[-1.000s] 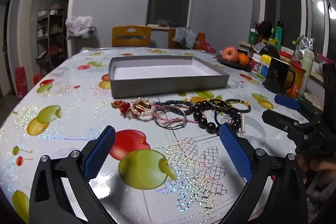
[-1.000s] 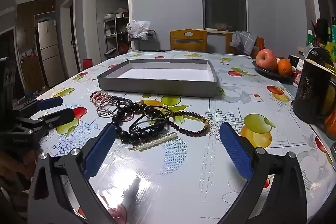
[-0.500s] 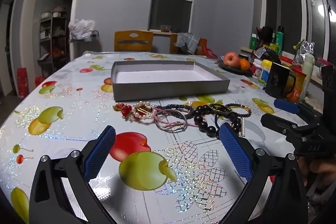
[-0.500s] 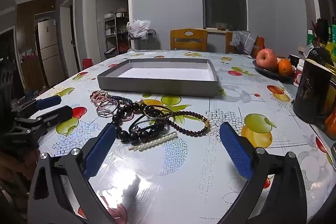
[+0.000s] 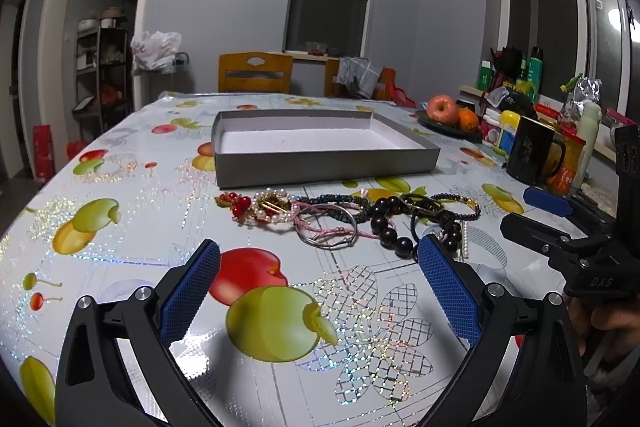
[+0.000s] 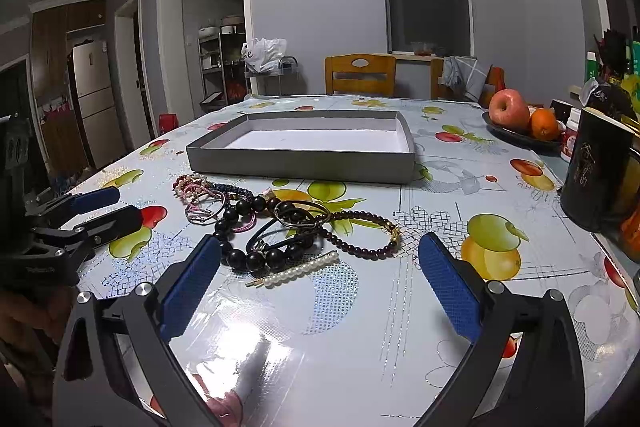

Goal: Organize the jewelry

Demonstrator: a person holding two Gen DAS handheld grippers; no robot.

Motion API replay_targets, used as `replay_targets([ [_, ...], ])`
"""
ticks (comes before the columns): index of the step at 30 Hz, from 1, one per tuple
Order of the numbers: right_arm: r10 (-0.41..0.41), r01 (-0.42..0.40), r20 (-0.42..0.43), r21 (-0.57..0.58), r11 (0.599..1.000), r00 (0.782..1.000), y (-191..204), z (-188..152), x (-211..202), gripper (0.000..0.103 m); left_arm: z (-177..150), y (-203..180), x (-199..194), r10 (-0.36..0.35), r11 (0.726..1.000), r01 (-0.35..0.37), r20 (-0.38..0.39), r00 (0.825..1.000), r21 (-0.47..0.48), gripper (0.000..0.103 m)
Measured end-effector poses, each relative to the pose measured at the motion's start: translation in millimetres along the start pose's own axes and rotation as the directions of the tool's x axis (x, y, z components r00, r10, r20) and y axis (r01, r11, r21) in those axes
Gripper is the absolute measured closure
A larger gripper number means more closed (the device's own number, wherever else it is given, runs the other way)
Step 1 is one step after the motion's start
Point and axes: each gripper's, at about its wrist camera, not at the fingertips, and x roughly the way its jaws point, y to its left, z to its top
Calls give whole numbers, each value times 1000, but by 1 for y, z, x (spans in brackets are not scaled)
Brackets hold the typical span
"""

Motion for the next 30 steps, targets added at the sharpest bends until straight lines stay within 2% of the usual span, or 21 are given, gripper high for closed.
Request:
replay_targets([
  [17,-2,2,1,4,1000,1000,0,-1,-1,6,-1,2,2,-1,1000,1,-6,1000,-2,5],
  [30,-6,6,-24,8,1000,1000,-1,0,2,6,0,-1,5,5,1000,-5,-53,999,1,5],
])
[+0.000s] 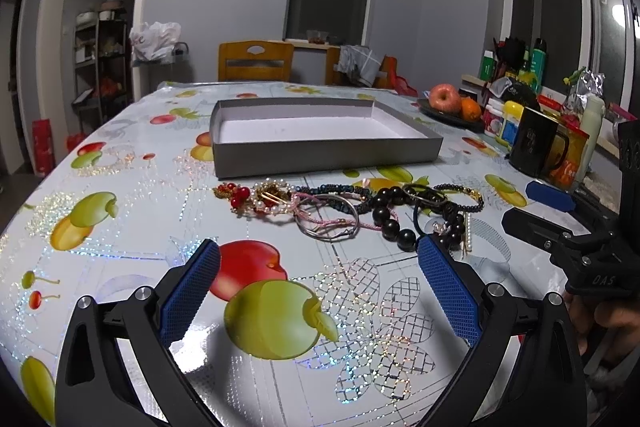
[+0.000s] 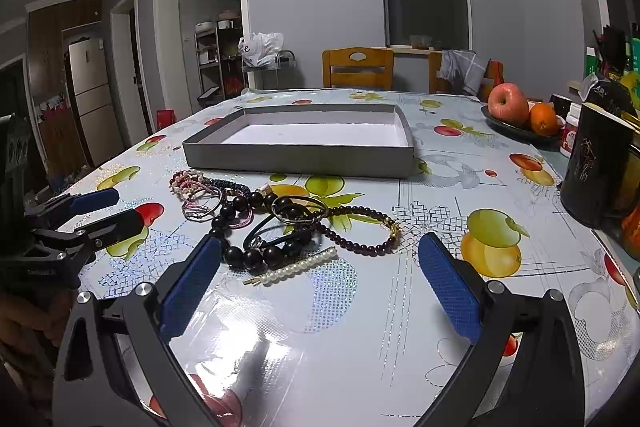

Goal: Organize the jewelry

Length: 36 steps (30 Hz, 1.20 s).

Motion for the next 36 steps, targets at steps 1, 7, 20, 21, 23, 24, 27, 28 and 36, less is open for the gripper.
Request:
replay_targets([
  [1,1,-1,0,0,1000,1000,0,0,0,6,1,0,0,0,1000,0,-2,1000,0,5],
  [7,3,-3,-4,0,1000,1000,1,0,0,6,3,0,2,7,1000,-7,-22,1000,-4,5],
  [20,0,0,-26,3,1000,1000,1,1,4,5,5,0,10,30,1000,-30,-84,996,-3,5],
  [21,-3,3,-34,0,1000,999,1,1,5,5,5,0,10,30,1000,-30,-91,995,-2,5],
  [23,-2,2,-51,-3,1000,999,3,2,6,6,6,1,12,22,1000,-22,-106,994,-5,5],
  [24,4,-4,-59,0,1000,998,3,3,6,6,7,2,13,16,1000,-17,-115,993,-13,5],
  [27,11,-11,-70,0,1000,997,3,6,5,6,8,4,13,4,1000,-7,-126,992,-27,5],
  [28,14,-14,-73,1,1000,997,2,8,5,6,9,4,13,0,1000,-4,-129,992,-28,5],
  [36,59,-57,-97,30,998,993,0,26,1,6,27,2,10,-25,1000,22,-153,988,-21,5],
])
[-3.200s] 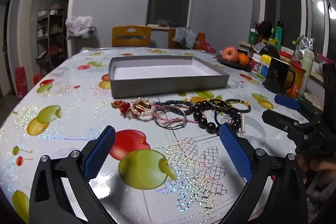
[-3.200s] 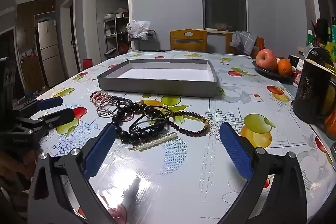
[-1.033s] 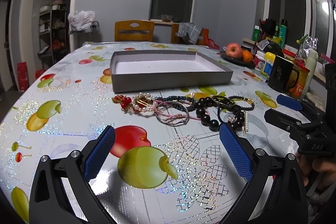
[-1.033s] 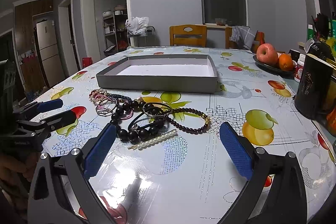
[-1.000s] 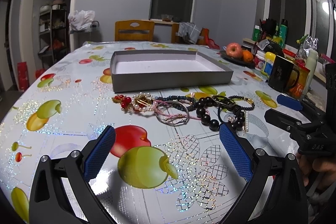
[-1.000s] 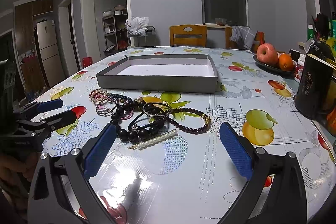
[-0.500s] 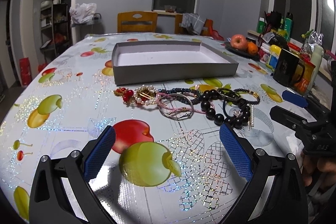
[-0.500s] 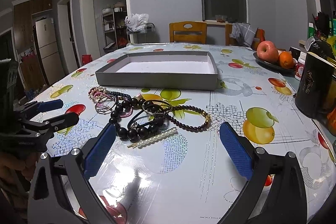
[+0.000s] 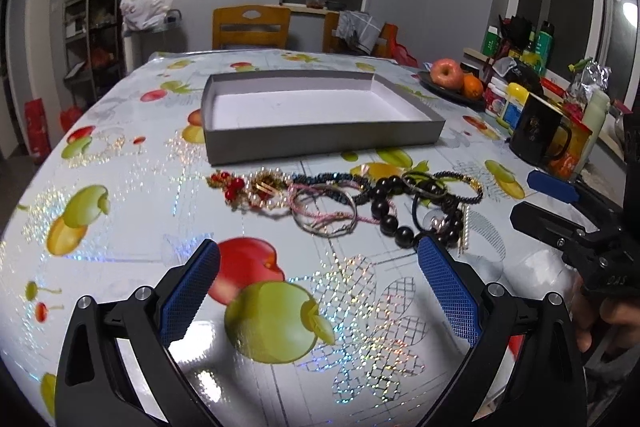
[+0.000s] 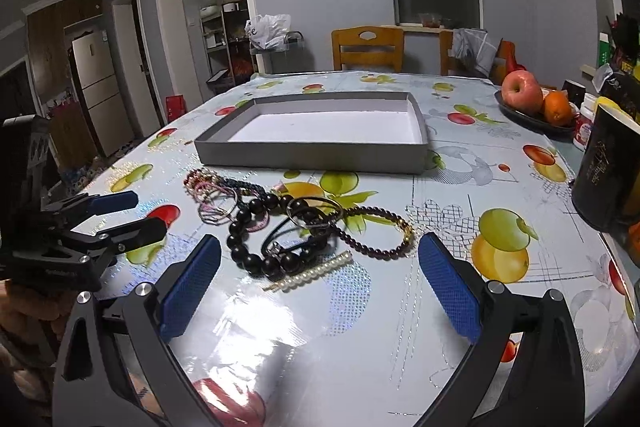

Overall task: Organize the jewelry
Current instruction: 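Grasp a silver bangle with the left tool while the right tool grasps a dark bead bracelet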

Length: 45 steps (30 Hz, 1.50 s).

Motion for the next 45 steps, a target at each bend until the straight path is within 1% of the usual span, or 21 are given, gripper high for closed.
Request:
replay_targets([
  [3,18,-17,-18,8,1000,1000,-2,8,-2,6,9,-2,-1,-1,1000,2,-22,1000,16,5],
  [4,31,-31,-22,15,999,999,-3,11,-4,6,13,-3,-2,-5,1000,5,-21,1000,27,5],
  [6,30,-30,-19,8,1000,999,-4,15,-7,6,17,-8,-3,-3,998,4,-14,1000,63,5],
  [8,10,-10,-21,-9,1000,1000,-5,19,-8,6,22,-18,1,-1,993,4,-20,1000,122,5],
  [11,-6,6,-20,-18,1000,1000,-10,23,-8,6,29,-29,11,-36,984,45,-52,998,174,5],
  [12,-14,14,-22,-20,1000,1000,-13,24,-7,7,30,-32,16,-49,981,60,-64,997,185,5],
  [13,-28,27,-35,-23,999,999,-17,25,-5,12,33,-37,23,-61,977,76,-82,995,200,5],
  [14,-36,35,-45,-25,999,998,-19,26,-3,14,34,-40,28,-63,974,82,-93,994,212,5],
  [18,-69,67,-59,-41,997,996,-29,27,1,14,42,-57,46,-78,958,107,-116,990,267,6],
  [23,-97,97,-77,-11,995,992,-46,24,6,14,53,-76,68,-120,940,165,-162,979,299,6],
  [29,-106,107,-95,9,994,990,-60,17,10,14,60,-92,100,-99,927,165,-206,974,336,7],
  [31,-107,109,-96,17,994,990,-63,15,10,14,60,-95,110,-98,924,175,-232,968,341,7],
  [32,-108,111,-97,23,994,989,-66,14,9,14,60,-95,114,-99,923,180,-242,965,340,9],
  [33,-109,112,-98,27,993,989,-67,13,9,14,59,-95,118,-99,922,185,-256,962,339,16],
  [35,-111,115,-100,31,993,989,-71,11,8,14,57,-96,127,-103,922,199,-287,953,331,24],
  [36,-112,116,-102,31,993,988,-71,11,8,14,57,-94,127,-122,924,214,-288,950,316,30],
  [37,-114,118,-104,31,993,988,-71,11,8,14,58,-92,128,-138,927,229,-296,945,298,35],
  [38,-117,121,-106,31,992,988,-72,10,8,14,59,-91,128,-145,928,235,-299,943,290,43],
  [40,-119,123,-111,31,992,987,-73,11,8,14,59,-89,126,-151,929,236,-291,945,285,53],
  [43,-121,125,-118,24,992,986,-72,14,9,14,59,-83,121,-176,931,252,-280,944,264,53],
  [45,-117,120,-122,21,993,986,-71,16,10,14,61,-79,116,-187,934,254,-262,947,253,53],
])
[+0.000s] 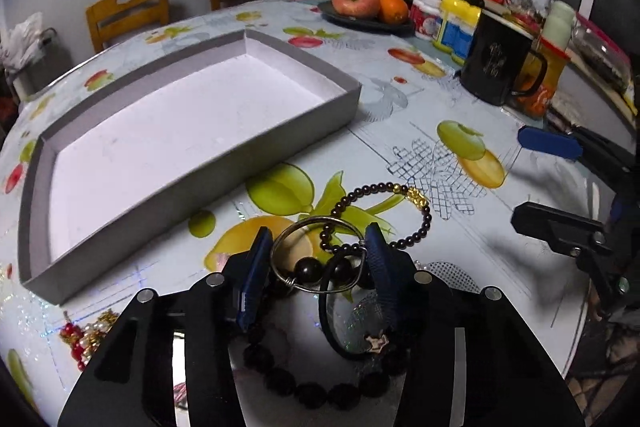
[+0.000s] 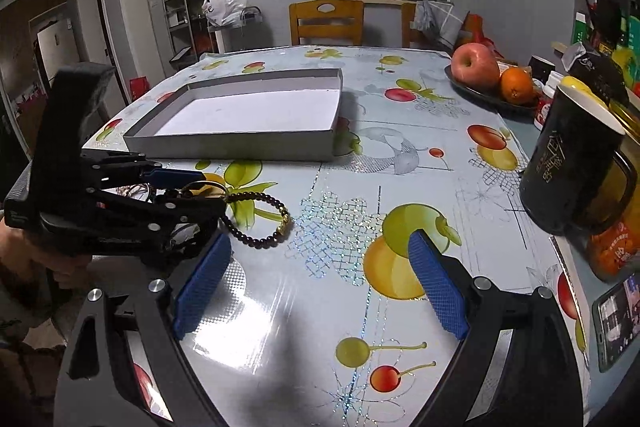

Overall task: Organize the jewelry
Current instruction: 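Grasp a silver bangle with the left tool while the right tool grasps a dark bead bracelet, then carry both bracelets into the gray box and open both tools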

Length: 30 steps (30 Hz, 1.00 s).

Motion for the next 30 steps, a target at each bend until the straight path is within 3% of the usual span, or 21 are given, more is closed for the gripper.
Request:
replay_targets([
  [6,28,-30,-50,-35,999,998,10,9,12,18,-1,20,-30,10,999,-7,74,997,-48,53],
  [8,35,-39,-78,-50,998,996,14,11,19,31,-4,28,-38,17,998,-11,89,996,-67,53],
  [15,23,-45,-187,-120,992,982,29,26,55,49,-21,53,-58,46,993,-34,111,993,-111,53],
  [17,5,-33,-209,-134,990,978,31,30,65,62,-25,57,-62,48,992,-35,115,992,-118,53],
  [24,-24,-16,-259,-151,988,966,33,30,83,69,-29,65,-72,56,992,-40,131,990,-121,53],
  [26,-10,-28,-259,-142,989,966,32,29,82,85,-28,65,-74,60,992,-44,134,989,-119,53],
  [28,-4,-35,-264,-144,989,965,32,30,83,95,-27,66,-77,65,992,-49,138,988,-114,53],
  [30,-4,-41,-268,-162,986,963,33,29,82,96,-24,65,-80,73,993,-59,140,987,-106,53],
])
